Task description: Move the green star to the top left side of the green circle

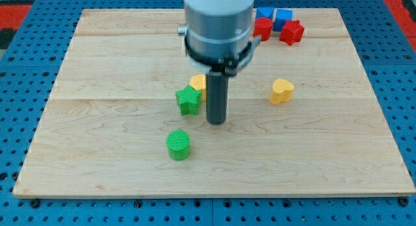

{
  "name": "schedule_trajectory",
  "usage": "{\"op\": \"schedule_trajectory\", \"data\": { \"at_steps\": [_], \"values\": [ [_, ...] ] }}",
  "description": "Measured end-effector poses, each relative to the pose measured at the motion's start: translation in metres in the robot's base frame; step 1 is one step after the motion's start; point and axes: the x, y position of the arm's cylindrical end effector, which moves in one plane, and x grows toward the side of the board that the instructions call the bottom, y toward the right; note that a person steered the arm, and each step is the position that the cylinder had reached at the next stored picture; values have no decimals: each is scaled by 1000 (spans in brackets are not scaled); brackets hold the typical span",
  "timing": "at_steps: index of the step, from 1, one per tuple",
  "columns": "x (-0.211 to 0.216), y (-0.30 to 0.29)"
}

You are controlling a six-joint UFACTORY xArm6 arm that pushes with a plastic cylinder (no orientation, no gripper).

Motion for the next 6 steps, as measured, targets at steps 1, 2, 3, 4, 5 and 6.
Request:
{"op": "schedule_trajectory", "data": {
  "at_steps": [1, 2, 3, 4, 5, 6],
  "values": [
    [-32, -37],
    [-35, -86],
    [-55, -102],
    [-61, -135],
    [-34, -136],
    [-4, -94]
  ]
}}
